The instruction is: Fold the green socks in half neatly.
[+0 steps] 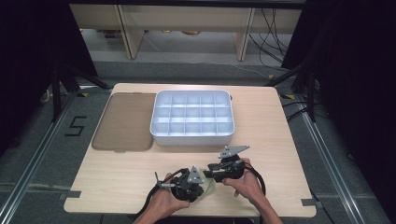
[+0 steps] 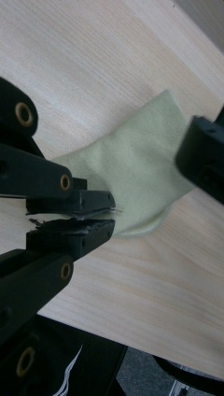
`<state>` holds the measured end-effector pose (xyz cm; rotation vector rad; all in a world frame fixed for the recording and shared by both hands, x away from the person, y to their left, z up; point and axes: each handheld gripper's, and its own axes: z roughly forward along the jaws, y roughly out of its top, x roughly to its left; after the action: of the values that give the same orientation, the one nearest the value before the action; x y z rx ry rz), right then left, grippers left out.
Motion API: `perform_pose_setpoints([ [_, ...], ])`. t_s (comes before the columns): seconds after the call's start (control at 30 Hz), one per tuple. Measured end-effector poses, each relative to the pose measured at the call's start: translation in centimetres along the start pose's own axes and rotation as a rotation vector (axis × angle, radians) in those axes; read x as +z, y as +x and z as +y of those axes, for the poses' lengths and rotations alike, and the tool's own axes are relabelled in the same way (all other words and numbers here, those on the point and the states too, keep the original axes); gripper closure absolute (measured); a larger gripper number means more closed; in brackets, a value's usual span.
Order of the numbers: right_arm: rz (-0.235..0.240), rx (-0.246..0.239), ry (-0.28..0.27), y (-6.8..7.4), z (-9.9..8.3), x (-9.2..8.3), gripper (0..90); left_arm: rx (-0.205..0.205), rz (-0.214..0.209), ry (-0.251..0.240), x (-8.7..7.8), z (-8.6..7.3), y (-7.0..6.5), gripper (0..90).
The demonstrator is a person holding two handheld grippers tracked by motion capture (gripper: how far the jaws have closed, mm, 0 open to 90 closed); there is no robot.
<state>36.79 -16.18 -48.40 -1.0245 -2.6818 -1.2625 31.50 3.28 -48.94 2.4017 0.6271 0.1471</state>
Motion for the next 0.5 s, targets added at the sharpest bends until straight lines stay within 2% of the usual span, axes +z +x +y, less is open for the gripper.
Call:
perform_pose_setpoints([
  [0.07,-0.003,-0.027,0.005,-0.1,0.1,0.3,56.6,0.002,0.002,0.0,0.0,0.0,0.0,83.0],
  [0.13,0.011,-0.021,0.03,0.1,0.1,0.7,51.3,-0.006,0.006,-0.006,0.0,0.0,-0.1,82.7],
  [0.2,0.008,-0.02,0.059,0.1,0.0,1.2,48.6,-0.001,0.008,0.003,0.0,-0.1,-0.2,82.7],
  [0.23,0.006,-0.02,0.068,0.0,-0.1,1.5,47.5,-0.003,0.009,-0.007,0.0,-0.1,-0.3,82.5],
  [0.3,0.021,0.008,0.079,-0.3,-0.2,1.8,44.5,0.023,0.011,0.014,-0.1,-0.1,-0.2,82.4],
  [0.4,0.016,0.029,0.093,-0.6,-0.3,2.1,40.3,0.015,0.011,0.005,-0.1,-0.1,-0.2,82.3],
  [0.5,0.037,0.03,0.103,-0.8,-0.3,2.4,40.1,0.009,0.012,0.001,0.0,-0.1,-0.3,82.3],
])
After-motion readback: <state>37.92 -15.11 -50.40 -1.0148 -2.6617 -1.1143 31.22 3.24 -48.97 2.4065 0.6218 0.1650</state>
